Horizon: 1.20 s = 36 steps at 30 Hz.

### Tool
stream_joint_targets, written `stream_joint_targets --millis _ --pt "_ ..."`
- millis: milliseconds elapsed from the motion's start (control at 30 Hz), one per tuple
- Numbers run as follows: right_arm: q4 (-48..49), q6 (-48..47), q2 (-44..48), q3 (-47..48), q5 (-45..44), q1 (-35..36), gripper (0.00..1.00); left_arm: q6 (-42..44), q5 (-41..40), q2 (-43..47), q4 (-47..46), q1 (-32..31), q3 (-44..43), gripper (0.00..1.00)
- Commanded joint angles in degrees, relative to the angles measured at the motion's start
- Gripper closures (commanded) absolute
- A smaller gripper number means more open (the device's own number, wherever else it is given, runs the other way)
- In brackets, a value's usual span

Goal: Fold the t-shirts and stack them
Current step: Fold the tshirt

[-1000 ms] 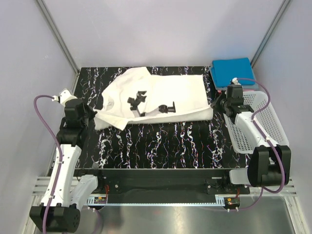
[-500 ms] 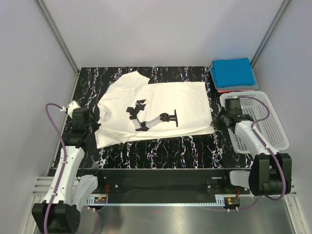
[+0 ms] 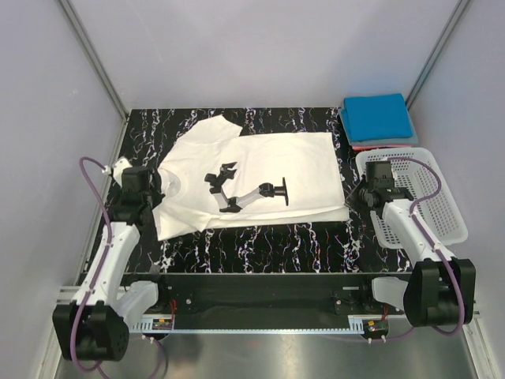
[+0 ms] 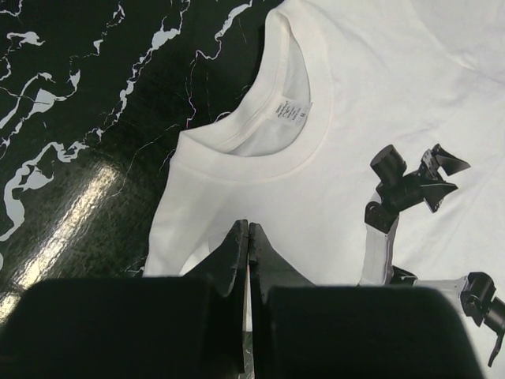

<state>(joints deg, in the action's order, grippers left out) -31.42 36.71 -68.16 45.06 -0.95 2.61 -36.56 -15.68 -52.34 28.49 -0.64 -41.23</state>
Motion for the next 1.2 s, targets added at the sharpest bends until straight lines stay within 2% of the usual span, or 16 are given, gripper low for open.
stream_joint_targets --millis 0,267,467,800,1167 --pt "3.29 -1.38 -2.41 1.78 -1.25 -0.06 1.00 -0.10 -0.05 -5.91 -5.20 -0.06 -4.55 1.00" --pt "4.26 -4.36 -12.33 7.93 -3.18 0.02 1.00 2.89 -1.46 -16.65 -5.46 -0.15 -12.89 1.00" --pt "5.40 -5.59 -16.73 10.92 -2.56 -0.06 1.00 3.25 -2.51 -23.95 -5.90 -1.02 -15.63 1.00" --pt "4.79 -6.83 -19.73 13.83 -5.90 0.02 1.00 6.32 -7.24 -31.42 -5.47 -2.60 -22.39 1.00" --pt "7.60 -7.79 -22.72 16.02 -3.36 0.02 1.00 7.99 -10.86 -38.98 -2.48 -4.01 -28.72 1.00"
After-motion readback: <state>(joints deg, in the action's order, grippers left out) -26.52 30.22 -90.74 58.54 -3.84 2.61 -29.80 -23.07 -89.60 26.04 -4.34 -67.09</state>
